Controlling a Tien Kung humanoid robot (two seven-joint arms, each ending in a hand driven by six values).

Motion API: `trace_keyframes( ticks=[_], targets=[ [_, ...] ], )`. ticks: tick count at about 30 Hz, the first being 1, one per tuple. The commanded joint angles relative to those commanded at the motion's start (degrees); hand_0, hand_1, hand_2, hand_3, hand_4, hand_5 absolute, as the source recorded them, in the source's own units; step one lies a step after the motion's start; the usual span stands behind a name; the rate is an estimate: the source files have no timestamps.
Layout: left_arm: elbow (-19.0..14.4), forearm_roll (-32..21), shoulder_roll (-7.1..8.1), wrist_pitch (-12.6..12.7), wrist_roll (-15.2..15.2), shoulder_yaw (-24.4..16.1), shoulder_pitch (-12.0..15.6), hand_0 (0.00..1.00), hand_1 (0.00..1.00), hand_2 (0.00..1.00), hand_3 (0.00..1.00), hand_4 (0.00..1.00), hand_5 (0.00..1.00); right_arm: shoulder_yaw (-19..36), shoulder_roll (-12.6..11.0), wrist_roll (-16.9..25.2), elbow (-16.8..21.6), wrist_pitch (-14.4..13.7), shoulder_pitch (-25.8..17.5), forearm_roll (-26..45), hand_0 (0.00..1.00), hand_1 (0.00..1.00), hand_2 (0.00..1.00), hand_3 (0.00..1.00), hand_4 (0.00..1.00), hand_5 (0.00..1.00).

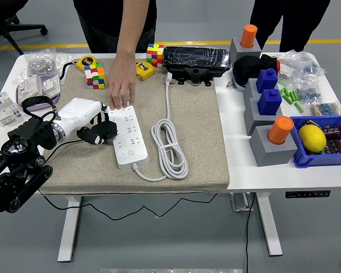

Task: Pick up the plug,place it near the board,insert it into the board,press the button

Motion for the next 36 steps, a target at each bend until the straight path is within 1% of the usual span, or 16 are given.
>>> trace_keyframes(
  ticks=[5,6,11,12,29,35,36],
  targets=[
    [0.19,-0.16,0.05,0.23,-0.08,-0.04,-0.02,0.293,0.424,0.391,0.448,0.663,0.05,0.04,0.0,0.01,0.0,0.03,0.07,-0.02,0.829,0.805,0.778,0.814,0.998,0.998],
    [0.19,-0.2,0.05,0.27,-0.09,-0.07,-0.04,0.299,0.47,0.445,0.499,0.667,0.055,0.04,0.01,0.0,0.0,0.04,0.07,-0.01,0.829,0.804,0.778,0.814,0.998,0.998],
    [0.2,-0.24,0.01,0.43,-0.12,-0.2,-0.12,0.299,0.47,0.445,0.499,0.667,0.055,0.04,0.0,-0.05,0.0,0.09,0.1,0.02,0.829,0.804,0.778,0.814,0.998,0.998],
    [0.21,-0.25,0.01,0.44,-0.13,-0.2,-0.13,0.306,0.489,0.492,0.518,0.672,0.054,0.03,0.0,-0.04,0.0,0.1,0.11,0.03,0.828,0.804,0.778,0.814,0.998,0.998],
    [0.14,-0.29,-0.14,0.3,-0.05,0.37,-0.22,0.309,0.482,0.482,0.509,0.671,0.051,0.11,-0.1,0.06,0.0,0.05,0.22,0.02,0.828,0.804,0.777,0.814,0.998,0.998],
    [0.36,-0.35,-0.21,0.41,-0.04,0.43,-0.3,0.309,0.482,0.48,0.509,0.678,0.045,0.06,-0.1,0.02,0.0,0.07,0.28,0.11,0.828,0.803,0.777,0.814,0.998,0.998],
    [0.37,-0.36,-0.2,0.42,-0.02,0.41,-0.31,0.31,0.48,0.484,0.511,0.7,0.051,0.05,-0.11,0.01,0.0,0.07,0.27,0.12,0.828,0.803,0.776,0.813,0.998,0.998]
  ],
)
